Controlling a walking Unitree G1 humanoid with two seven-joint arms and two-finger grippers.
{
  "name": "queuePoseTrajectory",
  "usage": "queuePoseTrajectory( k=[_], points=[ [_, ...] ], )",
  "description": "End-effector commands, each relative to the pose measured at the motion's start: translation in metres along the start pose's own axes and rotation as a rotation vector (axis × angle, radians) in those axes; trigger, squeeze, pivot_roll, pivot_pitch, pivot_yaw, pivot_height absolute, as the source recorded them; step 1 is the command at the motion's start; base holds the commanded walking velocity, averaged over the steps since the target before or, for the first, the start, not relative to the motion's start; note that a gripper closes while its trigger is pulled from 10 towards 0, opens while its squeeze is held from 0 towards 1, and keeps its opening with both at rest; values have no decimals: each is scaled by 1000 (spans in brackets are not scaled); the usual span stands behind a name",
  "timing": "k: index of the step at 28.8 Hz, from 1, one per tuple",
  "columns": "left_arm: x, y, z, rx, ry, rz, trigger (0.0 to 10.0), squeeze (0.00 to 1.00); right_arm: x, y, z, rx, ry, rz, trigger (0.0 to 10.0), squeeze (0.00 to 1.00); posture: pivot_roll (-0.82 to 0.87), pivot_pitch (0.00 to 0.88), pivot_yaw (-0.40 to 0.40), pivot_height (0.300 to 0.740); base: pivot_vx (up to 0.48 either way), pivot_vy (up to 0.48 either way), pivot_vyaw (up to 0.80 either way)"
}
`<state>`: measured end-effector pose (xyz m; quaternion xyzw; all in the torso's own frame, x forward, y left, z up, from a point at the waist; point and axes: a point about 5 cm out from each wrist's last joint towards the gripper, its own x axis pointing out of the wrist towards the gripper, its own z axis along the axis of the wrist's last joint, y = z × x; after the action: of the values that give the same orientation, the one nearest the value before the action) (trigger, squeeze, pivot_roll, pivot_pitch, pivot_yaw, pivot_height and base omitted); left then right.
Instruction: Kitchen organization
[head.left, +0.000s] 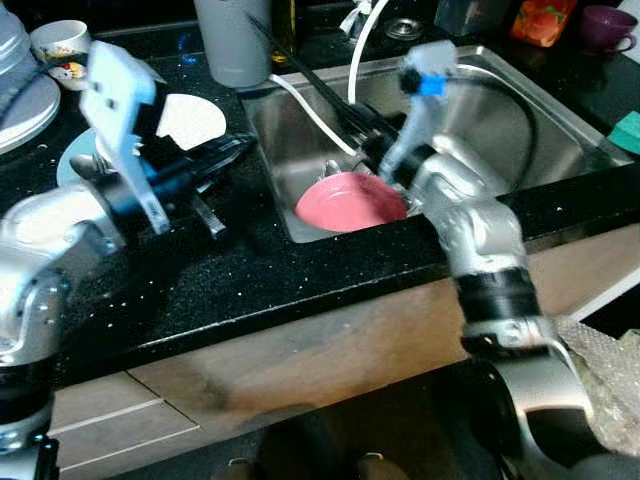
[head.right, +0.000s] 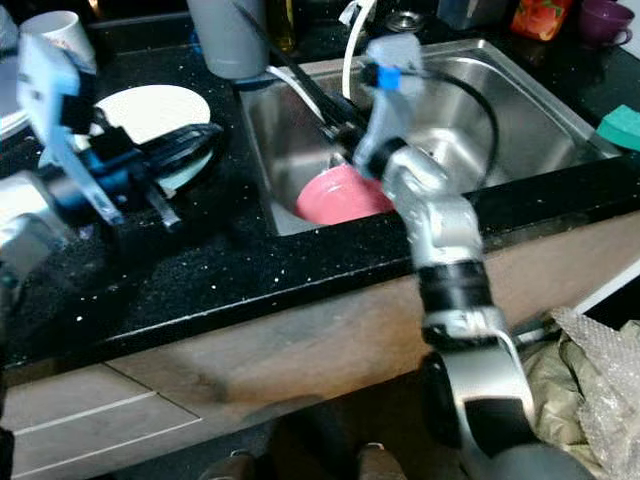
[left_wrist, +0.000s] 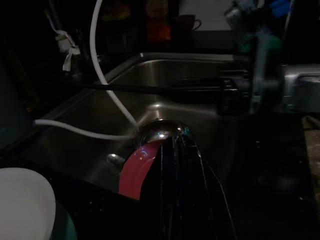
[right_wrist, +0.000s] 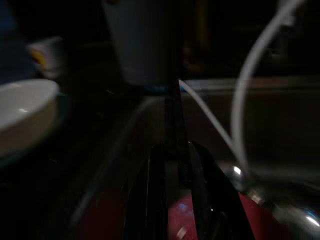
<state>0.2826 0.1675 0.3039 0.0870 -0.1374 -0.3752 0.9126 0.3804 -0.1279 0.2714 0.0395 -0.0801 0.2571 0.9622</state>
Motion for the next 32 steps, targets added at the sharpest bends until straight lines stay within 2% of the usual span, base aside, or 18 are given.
queuePoseTrajectory(
  k=[1,9,15,19,21,23,29,31,32],
  points=[
    [4,-5,-7,3,37,0,10000,0,-5,-2,4,-20,-4,-13,941,0,51,162,25,740,0,0,0],
    [4,-14,-23,11,129,8,10000,0,-29,-22,-5,-85,71,-98,1137,0,50,169,27,740,0,0,0],
    [-3,-17,-32,45,210,1,10000,0,-32,-27,-7,-137,130,-96,1333,0,48,171,27,740,0,0,0],
    [-7,-15,-36,63,256,25,10000,0,-28,-28,-10,-173,184,-76,1373,0,52,174,19,740,0,0,0],
    [-8,-16,-36,63,259,28,10000,0,-25,-28,-12,-187,203,-61,1608,0,53,175,17,740,0,0,0],
    [-8,-17,-36,63,260,29,10000,0,-21,-27,-13,-205,229,-37,2392,0,54,176,12,740,0,0,0],
    [-9,-18,-35,56,255,29,10000,0,-13,-26,-14,-227,268,3,2627,0,53,178,8,740,0,0,0],
    [-9,-20,-34,53,253,19,10000,0,-9,-28,-16,-270,308,23,2980,0,52,179,8,740,0,0,0],
    [-9,-21,-34,52,253,14,10000,0,-6,-29,-18,-283,328,40,4275,0,51,181,8,740,0,0,0]
  ],
)
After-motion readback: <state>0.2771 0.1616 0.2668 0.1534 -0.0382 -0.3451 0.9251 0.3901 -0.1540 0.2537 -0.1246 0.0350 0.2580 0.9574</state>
